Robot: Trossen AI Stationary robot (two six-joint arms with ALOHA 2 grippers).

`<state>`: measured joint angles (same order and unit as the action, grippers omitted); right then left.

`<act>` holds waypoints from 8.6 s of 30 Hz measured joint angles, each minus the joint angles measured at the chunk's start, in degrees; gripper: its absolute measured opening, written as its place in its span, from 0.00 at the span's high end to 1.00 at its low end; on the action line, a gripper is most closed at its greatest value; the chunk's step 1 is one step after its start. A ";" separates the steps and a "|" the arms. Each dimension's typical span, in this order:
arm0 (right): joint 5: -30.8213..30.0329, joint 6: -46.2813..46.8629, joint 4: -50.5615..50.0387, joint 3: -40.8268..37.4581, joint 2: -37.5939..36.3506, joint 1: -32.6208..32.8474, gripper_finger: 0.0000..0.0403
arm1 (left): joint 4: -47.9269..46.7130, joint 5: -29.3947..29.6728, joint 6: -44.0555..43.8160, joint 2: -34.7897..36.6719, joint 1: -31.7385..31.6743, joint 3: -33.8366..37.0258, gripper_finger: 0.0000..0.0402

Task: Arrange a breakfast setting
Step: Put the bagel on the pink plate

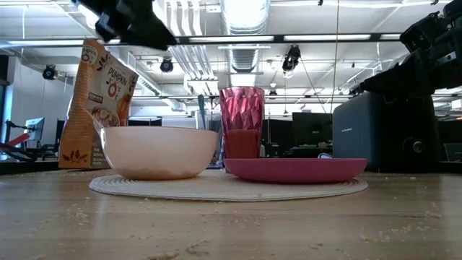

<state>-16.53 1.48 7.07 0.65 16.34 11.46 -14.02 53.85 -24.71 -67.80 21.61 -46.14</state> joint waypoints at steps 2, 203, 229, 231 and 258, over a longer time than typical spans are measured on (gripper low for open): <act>0.00 0.00 0.00 -0.01 -0.04 0.01 0.83 | 4.95 -3.37 -0.02 3.63 -1.67 4.60 0.56; -19.61 50.08 -72.26 58.49 41.38 -40.00 0.67 | 17.80 -12.90 15.19 61.50 -6.51 45.02 0.56; -14.30 42.84 -66.42 58.96 45.06 -47.40 0.67 | 17.81 -12.90 15.19 61.50 -6.50 45.02 0.56; -14.32 42.83 -66.39 58.96 45.34 -47.38 0.67 | 17.79 -12.90 15.19 61.50 -6.50 45.02 0.56; -16.48 41.24 -67.13 58.41 46.66 -48.90 0.84 | 17.79 -12.90 15.19 61.50 -6.52 45.02 0.56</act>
<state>-33.02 42.72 -60.06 59.06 63.00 -37.44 3.77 40.95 -9.52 -6.30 15.09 -1.13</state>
